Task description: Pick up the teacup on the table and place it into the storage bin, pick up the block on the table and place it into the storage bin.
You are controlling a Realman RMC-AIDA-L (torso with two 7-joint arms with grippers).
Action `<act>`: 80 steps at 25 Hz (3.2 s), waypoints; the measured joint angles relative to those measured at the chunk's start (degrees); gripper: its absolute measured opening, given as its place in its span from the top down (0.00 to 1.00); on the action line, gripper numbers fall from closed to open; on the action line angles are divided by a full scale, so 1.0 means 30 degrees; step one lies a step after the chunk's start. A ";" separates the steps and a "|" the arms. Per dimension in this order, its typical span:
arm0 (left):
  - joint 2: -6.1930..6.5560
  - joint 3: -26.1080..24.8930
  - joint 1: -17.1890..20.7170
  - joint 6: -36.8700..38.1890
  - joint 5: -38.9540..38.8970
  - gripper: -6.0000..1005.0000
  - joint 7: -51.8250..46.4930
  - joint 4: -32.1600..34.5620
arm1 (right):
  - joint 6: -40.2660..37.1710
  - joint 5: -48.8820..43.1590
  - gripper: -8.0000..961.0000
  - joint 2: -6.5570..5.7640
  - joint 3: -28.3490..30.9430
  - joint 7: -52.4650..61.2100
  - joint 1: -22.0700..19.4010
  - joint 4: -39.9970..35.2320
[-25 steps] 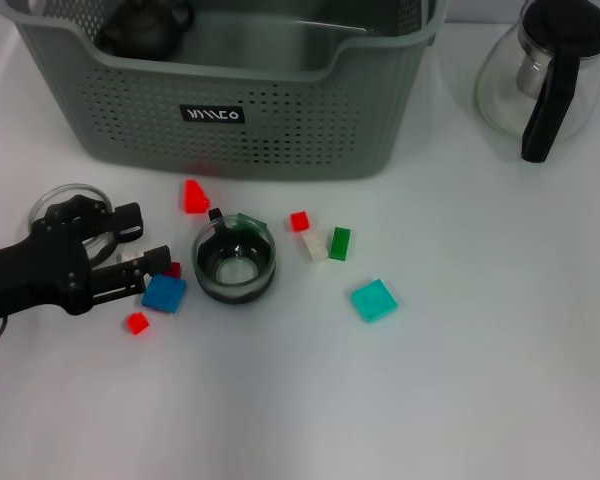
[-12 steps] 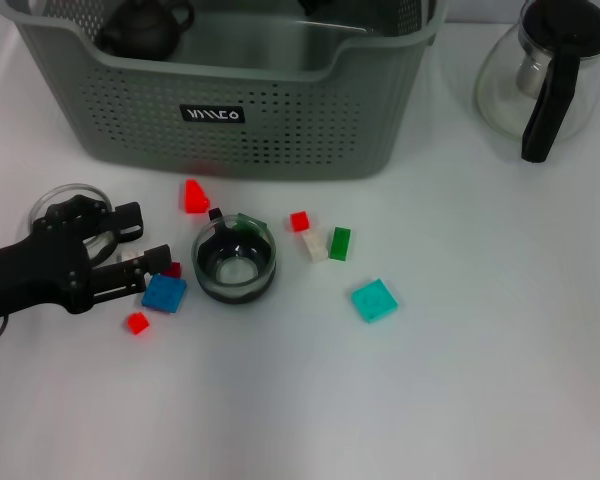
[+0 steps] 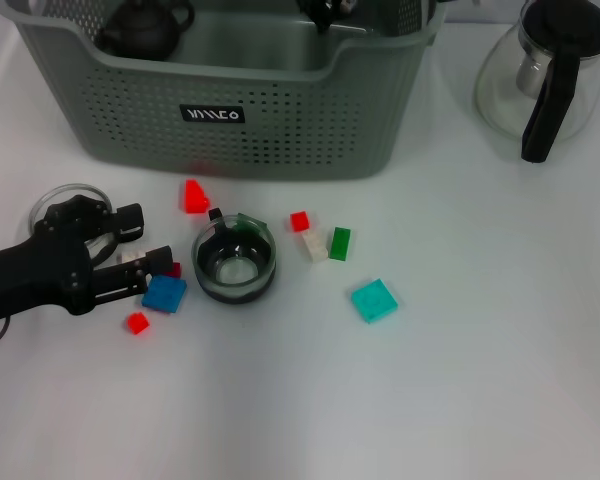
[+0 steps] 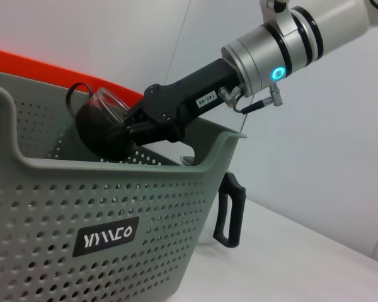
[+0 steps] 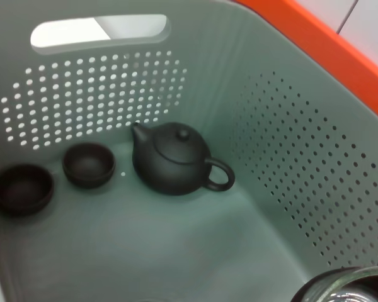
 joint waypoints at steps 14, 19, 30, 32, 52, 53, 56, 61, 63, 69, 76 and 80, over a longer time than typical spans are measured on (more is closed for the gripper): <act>0.0000 -0.0001 0.0000 -0.0004 -0.0038 0.27 0.0000 0.0004 | -0.0411 -0.0017 0.89 0.0001 -0.0142 0.0193 -0.0065 -0.0102; 0.0000 0.0001 -0.0018 -0.0004 -0.0038 0.27 0.0001 0.0004 | -0.0515 -0.0032 0.88 0.0022 -0.0264 0.0305 0.0001 -0.0135; -0.0024 -0.0003 0.0077 0.0002 -0.0039 0.27 0.0001 -0.0057 | -0.1357 0.1687 0.52 0.0086 0.1216 0.0579 -0.3006 -0.6071; -0.0026 -0.0016 0.0105 -0.0001 -0.0045 0.27 0.0000 -0.0056 | -0.2240 0.4271 0.43 0.0016 0.1426 -0.0473 -0.4715 -0.8539; -0.0028 -0.0029 -0.0134 -0.0473 -0.0068 0.28 0.0010 -0.0056 | -1.8275 1.6898 0.22 -0.0165 0.5865 -2.1899 -1.7300 -0.6457; -0.0028 -0.0031 -0.0145 -0.0473 -0.0067 0.28 0.0009 -0.0054 | -1.8276 1.6805 0.22 -0.0184 0.5867 -2.2582 -1.7501 -0.5868; -0.0028 -0.0029 -0.0214 -0.0398 -0.0066 0.28 0.0004 -0.0055 | -1.8008 1.6251 0.22 -0.0394 0.5877 -2.3465 -1.7575 -0.4218; 0.0078 -0.0032 -0.0323 0.0262 -0.0064 0.28 -0.0234 0.0200 | -1.7289 1.5892 0.22 -0.0458 0.5912 -2.3832 -1.7425 -0.2858; 0.0426 0.0014 -0.0578 0.1716 -0.0112 0.28 -0.2937 0.2134 | -1.7289 1.5883 0.22 -0.0373 0.5916 -2.3881 -1.7429 -0.2806; 0.1293 0.1572 -0.1641 0.2675 0.0683 0.28 -1.2293 0.8083 | -1.7346 1.5870 0.22 -0.0288 0.5921 -2.3711 -1.7311 -0.2780; 0.1934 0.5521 -0.3977 0.1618 0.5060 0.28 -2.0205 1.3032 | -1.7150 1.5862 0.22 -0.0270 0.5953 -2.3669 -1.7317 -0.2764; 0.1934 0.7569 -0.5562 0.0663 0.8542 0.28 -2.1844 1.3197 | -1.7140 1.5861 0.22 -0.0282 0.6060 -2.3634 -1.7316 -0.2754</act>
